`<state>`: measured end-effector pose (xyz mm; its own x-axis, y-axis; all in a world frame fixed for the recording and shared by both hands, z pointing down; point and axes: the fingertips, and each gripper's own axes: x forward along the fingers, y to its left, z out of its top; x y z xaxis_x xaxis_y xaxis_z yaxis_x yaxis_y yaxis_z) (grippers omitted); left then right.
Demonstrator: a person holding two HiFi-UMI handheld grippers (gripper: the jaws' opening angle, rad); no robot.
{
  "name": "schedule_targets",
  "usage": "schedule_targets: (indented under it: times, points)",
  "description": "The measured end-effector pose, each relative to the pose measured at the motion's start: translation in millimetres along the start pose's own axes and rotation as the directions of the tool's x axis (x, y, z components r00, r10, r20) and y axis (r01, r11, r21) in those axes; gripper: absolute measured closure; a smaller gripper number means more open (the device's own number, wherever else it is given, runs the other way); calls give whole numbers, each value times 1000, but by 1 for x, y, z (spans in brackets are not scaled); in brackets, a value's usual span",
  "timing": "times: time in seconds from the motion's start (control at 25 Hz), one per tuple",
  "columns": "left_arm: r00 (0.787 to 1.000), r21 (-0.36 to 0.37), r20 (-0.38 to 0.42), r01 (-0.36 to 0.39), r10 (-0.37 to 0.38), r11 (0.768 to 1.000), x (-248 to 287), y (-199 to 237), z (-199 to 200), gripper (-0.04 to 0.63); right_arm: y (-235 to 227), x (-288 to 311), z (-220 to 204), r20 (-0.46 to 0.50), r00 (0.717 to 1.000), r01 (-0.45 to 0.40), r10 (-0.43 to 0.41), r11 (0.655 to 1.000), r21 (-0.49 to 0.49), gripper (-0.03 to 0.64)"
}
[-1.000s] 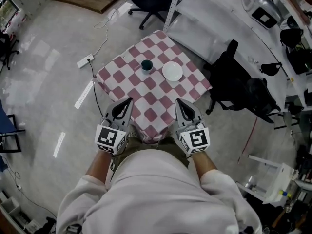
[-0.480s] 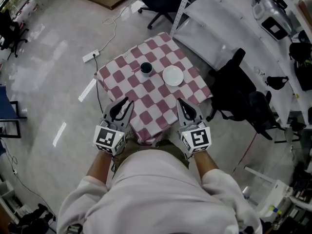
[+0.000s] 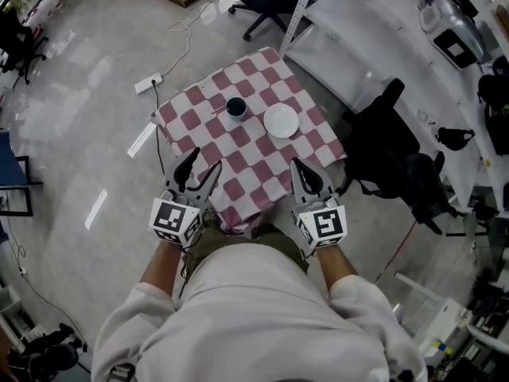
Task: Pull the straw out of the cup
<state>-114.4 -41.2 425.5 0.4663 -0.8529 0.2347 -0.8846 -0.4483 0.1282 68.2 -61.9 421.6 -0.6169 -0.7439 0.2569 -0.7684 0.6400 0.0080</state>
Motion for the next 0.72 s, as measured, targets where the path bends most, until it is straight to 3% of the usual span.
schedule_targets:
  times: [0.72]
  points:
    - [993,-57,-110,-50,43,997,66,40,-60,376,-38,-22,-25,-87,993,79,-79,997,7,614]
